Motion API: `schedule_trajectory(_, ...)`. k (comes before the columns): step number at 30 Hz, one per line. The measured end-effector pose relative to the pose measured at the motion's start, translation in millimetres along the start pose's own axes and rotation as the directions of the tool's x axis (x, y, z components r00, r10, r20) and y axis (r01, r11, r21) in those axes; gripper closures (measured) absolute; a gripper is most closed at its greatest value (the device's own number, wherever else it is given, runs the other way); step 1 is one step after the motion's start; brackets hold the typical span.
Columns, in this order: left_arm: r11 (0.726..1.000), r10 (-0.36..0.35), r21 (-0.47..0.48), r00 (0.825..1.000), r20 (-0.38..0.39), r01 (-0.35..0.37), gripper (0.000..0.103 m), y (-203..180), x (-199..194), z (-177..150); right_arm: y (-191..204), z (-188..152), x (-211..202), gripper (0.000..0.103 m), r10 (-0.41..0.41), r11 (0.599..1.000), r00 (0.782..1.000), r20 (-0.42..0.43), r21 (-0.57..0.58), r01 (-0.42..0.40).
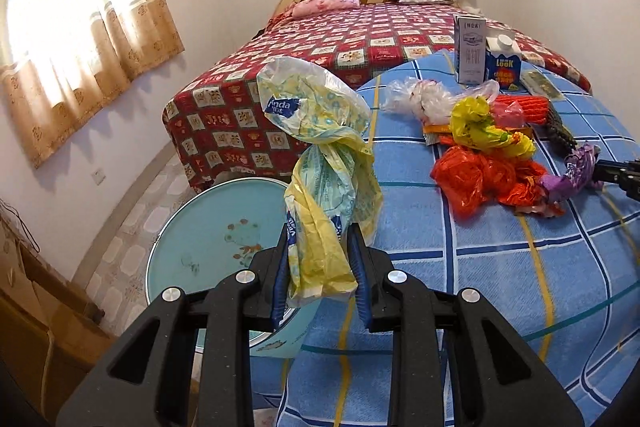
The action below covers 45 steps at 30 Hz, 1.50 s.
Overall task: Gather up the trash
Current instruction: 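Grasp the yellow-and-white plastic bag with the left tool and lift it, then grasp the purple wrapper with the right tool while the left tool holds the bag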
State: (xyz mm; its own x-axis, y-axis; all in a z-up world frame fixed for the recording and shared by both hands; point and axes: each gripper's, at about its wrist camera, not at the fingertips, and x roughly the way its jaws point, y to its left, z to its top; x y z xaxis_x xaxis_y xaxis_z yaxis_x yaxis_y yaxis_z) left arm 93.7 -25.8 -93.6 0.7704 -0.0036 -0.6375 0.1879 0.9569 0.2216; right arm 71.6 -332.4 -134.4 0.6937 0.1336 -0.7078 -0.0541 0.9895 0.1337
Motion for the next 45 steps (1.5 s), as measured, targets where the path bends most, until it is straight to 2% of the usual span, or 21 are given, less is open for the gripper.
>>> schedule_trajectory(2,1.0,0.003,-0.001,1.0,-0.001,-0.003,0.076,0.6,-0.2,0.3,-0.5,2.4,-8.4,0.102,0.003,1.0,1.0,0.022,0.003,-0.003)
schedule_trajectory(10,1.0,0.013,-0.003,1.0,-0.008,-0.013,0.076,1.4,5.2,0.5,-8.4,6.3,-25.7,0.101,-0.027,1.0,0.998,0.056,0.009,0.027)
schedule_trajectory(12,1.0,0.011,-0.006,1.0,-0.023,-0.011,0.076,1.9,9.3,-1.3,-12.9,4.4,-25.3,0.09,-0.049,0.999,0.997,0.06,0.024,0.047)
schedule_trajectory(13,1.0,0.009,-0.01,1.0,-0.03,-0.01,0.076,2.9,11.0,-2.0,-15.0,4.1,-26.3,0.075,-0.058,0.998,0.996,0.066,0.031,0.056)
schedule_trajectory(16,1.0,0.018,-0.007,0.999,-0.04,-0.019,0.076,3.8,14.7,-4.4,-18.2,5.9,-33.6,0.057,-0.041,0.998,0.994,0.101,0.054,0.035)
schedule_trajectory(20,1.0,0.02,-0.001,0.998,-0.052,-0.02,0.076,3.2,18.4,-8.7,-9.9,13.3,-33.0,0.043,-0.005,0.999,0.994,0.111,0.037,0.001)
schedule_trajectory(21,1.0,0.019,0.001,0.998,-0.054,-0.019,0.076,2.3,18.5,-9.2,-7.5,14.6,-30.3,0.042,-0.003,1.0,0.995,0.101,0.03,0.0)
schedule_trajectory(24,1.0,0.019,0.011,0.999,-0.05,-0.018,0.076,1.8,16.5,-11.4,4.2,9.0,-16.1,0.043,0.003,1.0,1.0,0.024,0.007,-0.003)
schedule_trajectory(29,0.999,0.034,0.005,0.998,-0.053,-0.034,0.076,8.3,15.9,-14.2,2.1,-4.1,-24.2,0.043,-0.022,1.0,1.0,0.015,0.001,0.022)
schedule_trajectory(34,0.999,0.035,0.015,0.996,-0.084,-0.034,0.076,6.9,16.7,-32.0,-3.7,-18.1,-23.1,0.042,-0.043,0.999,0.999,-0.026,0.002,0.043)
schedule_trajectory(36,0.999,0.03,0.025,0.994,-0.102,-0.027,0.076,3.9,19.3,-38.9,-3.1,-28.9,-18.6,0.048,-0.021,1.0,0.999,-0.036,0.002,0.021)
schedule_trajectory(37,0.999,0.029,0.027,0.994,-0.109,-0.026,0.076,2.9,20.9,-40.7,-2.6,-31.9,-18.0,0.055,0.001,1.0,1.0,-0.029,0.006,-0.001)
schedule_trajectory(42,0.999,0.035,0.027,0.995,-0.094,-0.032,0.076,2.4,20.5,-39.9,1.8,-26.4,-21.9,0.055,0.026,1.0,1.0,-0.01,0.003,-0.025)
schedule_trajectory(43,0.999,0.035,0.026,0.995,-0.095,-0.032,0.076,2.5,20.6,-39.9,3.1,-26.3,-19.5,0.058,0.037,0.999,0.999,-0.018,-0.001,-0.037)
schedule_trajectory(44,0.999,0.034,0.024,0.995,-0.098,-0.032,0.076,2.3,22.3,-40.7,5.4,-27.3,-17.3,0.07,0.053,0.999,0.998,-0.026,-0.009,-0.053)
schedule_trajectory(45,0.999,0.035,0.025,0.995,-0.098,-0.033,0.076,2.6,22.2,-41.1,7.7,-27.4,-16.5,0.077,0.06,0.998,0.998,-0.029,-0.018,-0.06)
